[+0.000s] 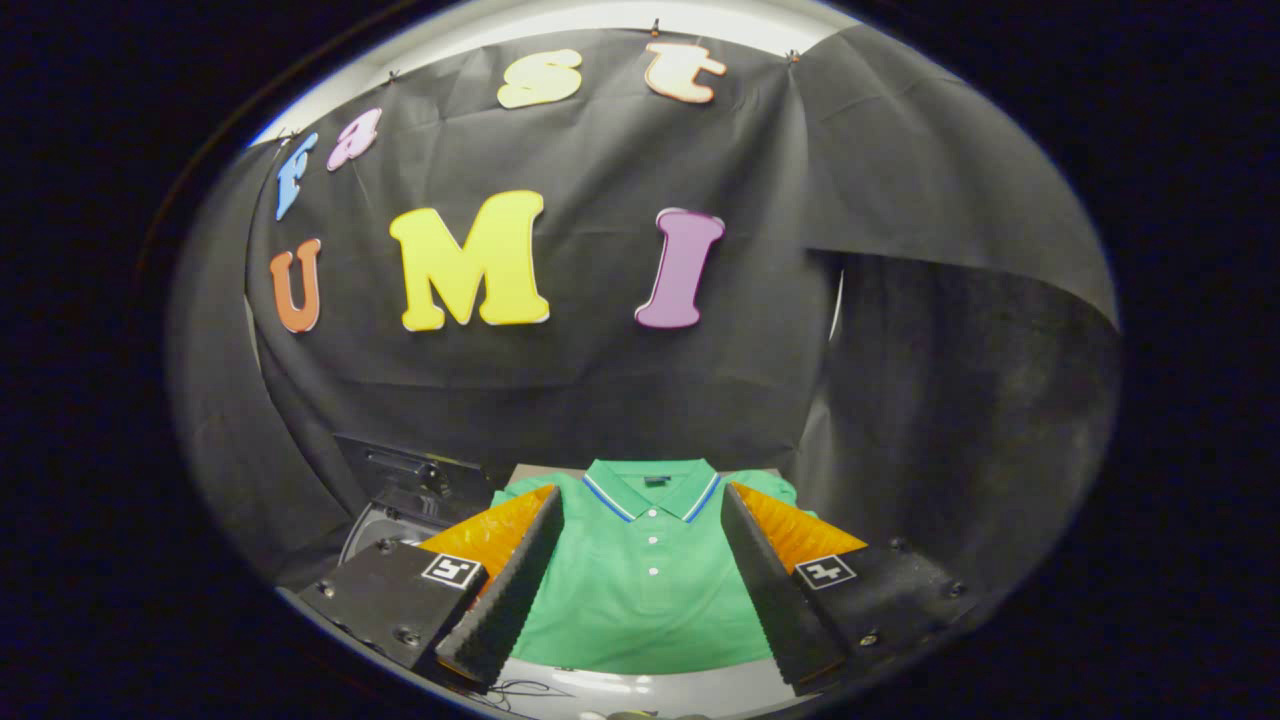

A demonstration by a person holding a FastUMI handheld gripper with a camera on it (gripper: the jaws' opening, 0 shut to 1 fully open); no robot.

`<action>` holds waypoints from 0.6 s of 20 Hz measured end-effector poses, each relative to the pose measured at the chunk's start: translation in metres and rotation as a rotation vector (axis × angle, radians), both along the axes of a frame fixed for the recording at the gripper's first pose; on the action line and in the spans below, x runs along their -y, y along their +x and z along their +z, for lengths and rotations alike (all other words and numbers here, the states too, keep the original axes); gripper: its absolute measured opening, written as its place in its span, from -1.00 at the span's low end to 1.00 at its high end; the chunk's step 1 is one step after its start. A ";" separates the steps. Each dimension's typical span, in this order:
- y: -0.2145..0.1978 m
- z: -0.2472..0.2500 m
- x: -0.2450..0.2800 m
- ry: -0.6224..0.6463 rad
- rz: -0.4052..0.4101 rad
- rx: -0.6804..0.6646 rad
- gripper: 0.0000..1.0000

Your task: Put the clothes into the washing machine and then close the washing machine lid.

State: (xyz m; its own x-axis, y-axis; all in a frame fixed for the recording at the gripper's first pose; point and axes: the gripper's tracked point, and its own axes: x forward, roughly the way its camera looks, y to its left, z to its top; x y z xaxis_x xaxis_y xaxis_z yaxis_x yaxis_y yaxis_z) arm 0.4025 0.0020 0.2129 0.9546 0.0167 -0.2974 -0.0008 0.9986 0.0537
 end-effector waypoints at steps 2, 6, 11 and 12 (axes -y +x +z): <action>0.025 -0.021 -0.001 -0.002 0.007 -0.074 0.98; 0.063 -0.063 0.005 -0.015 -0.005 -0.198 0.98; 0.082 -0.115 0.002 0.013 0.016 -0.345 0.98; 0.084 -0.123 0.003 0.011 0.012 -0.368 0.98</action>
State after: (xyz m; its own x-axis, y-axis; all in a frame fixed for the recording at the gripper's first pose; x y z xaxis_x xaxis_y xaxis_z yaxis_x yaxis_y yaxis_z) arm 0.4862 -0.0012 0.0904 0.7835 0.0318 -0.6205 0.0093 0.9980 0.0629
